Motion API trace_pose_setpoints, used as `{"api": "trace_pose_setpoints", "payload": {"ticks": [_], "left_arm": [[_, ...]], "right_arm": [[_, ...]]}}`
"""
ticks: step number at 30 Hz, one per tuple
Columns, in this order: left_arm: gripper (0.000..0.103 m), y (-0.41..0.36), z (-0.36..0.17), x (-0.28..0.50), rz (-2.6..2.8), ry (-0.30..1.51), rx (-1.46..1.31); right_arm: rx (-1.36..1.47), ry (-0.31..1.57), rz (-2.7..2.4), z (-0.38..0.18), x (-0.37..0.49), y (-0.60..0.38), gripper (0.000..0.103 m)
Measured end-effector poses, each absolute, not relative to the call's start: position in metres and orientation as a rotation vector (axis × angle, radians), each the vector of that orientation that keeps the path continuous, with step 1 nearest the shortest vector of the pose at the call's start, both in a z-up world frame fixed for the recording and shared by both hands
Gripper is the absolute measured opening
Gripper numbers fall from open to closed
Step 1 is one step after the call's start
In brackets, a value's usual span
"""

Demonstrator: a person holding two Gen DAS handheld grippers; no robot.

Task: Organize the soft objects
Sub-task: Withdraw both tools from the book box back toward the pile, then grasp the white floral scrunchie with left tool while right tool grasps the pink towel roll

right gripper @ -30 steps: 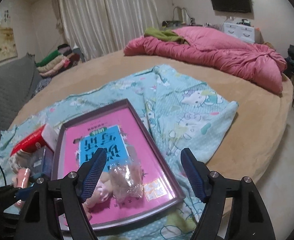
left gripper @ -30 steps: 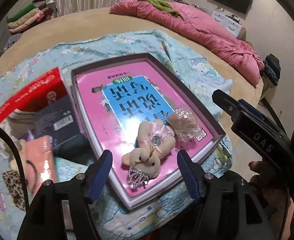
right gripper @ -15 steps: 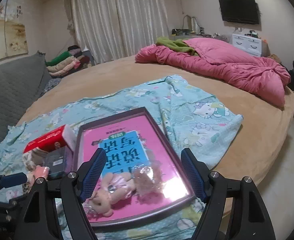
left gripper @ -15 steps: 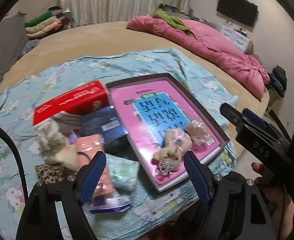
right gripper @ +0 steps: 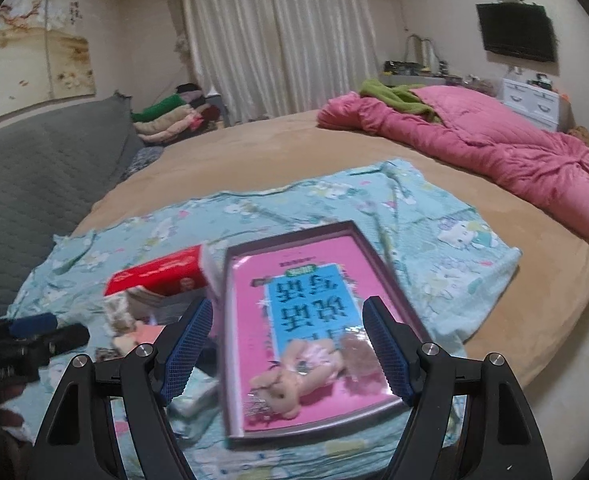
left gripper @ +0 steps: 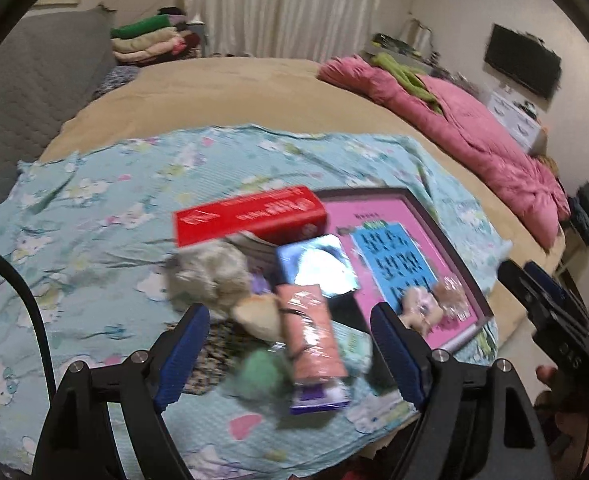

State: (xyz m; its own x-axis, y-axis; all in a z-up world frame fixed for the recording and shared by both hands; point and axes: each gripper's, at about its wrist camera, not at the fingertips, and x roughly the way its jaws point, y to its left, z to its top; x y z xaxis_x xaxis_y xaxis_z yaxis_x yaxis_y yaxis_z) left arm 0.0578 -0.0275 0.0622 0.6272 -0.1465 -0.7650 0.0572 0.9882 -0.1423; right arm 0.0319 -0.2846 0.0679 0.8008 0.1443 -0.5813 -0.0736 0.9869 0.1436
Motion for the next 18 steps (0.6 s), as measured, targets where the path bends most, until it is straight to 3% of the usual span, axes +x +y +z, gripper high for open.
{"api": "trace_pose_setpoints", "payload": {"ticks": [18], "left_arm": [[0.082, 0.053, 0.048, 0.059, -0.031, 0.887, -0.230]], "right_arm": [[0.013, 0.658, 0.276, 0.084, 0.022, -0.202, 0.079]]}}
